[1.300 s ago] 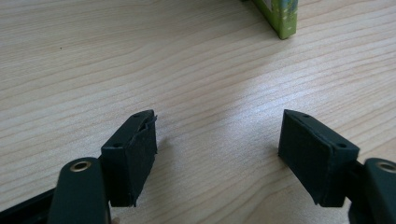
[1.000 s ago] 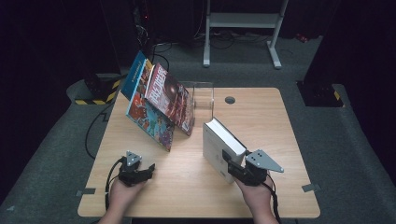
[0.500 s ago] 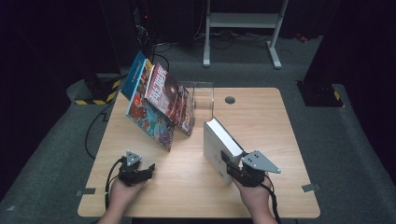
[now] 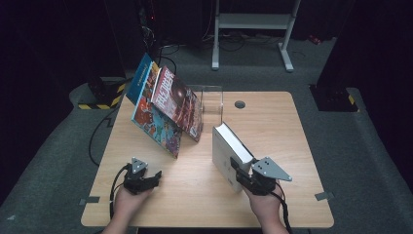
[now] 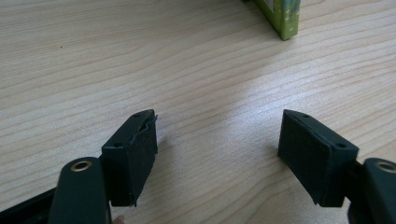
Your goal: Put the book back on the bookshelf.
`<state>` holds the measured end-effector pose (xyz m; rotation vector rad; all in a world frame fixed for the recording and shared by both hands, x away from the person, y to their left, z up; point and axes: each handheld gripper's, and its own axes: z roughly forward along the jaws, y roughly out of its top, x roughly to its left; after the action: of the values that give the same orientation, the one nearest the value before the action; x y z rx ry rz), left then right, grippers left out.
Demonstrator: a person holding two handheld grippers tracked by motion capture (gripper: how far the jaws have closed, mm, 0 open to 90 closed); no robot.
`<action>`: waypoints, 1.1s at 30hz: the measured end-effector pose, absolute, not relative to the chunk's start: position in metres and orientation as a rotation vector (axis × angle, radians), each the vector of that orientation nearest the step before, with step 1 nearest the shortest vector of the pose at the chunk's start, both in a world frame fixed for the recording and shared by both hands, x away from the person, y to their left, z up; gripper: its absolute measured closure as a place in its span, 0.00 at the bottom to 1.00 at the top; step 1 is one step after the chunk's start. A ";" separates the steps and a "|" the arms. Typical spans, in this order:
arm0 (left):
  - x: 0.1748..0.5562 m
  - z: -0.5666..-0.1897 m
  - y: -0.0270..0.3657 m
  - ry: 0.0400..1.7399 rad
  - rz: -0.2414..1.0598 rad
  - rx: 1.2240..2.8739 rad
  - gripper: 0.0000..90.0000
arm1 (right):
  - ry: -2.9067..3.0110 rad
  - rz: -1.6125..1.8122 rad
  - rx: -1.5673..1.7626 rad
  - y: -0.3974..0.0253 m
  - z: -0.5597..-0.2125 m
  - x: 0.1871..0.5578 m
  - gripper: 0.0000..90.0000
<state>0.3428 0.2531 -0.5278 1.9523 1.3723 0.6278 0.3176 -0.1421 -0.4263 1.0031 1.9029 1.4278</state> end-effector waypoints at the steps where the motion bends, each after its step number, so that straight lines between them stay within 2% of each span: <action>1: 0.343 -0.528 0.253 1.372 0.628 1.953 0.31 | 1.902 1.427 1.005 -0.142 -0.426 0.318 0.60; 33: 0.346 -0.527 0.253 1.385 0.625 1.945 0.33 | 1.851 1.401 1.020 -0.127 -0.413 0.335 0.60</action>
<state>0.3455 0.2532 -0.5275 1.9452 1.3854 0.6248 0.3348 -0.1274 -0.4126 1.0199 1.8511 1.4006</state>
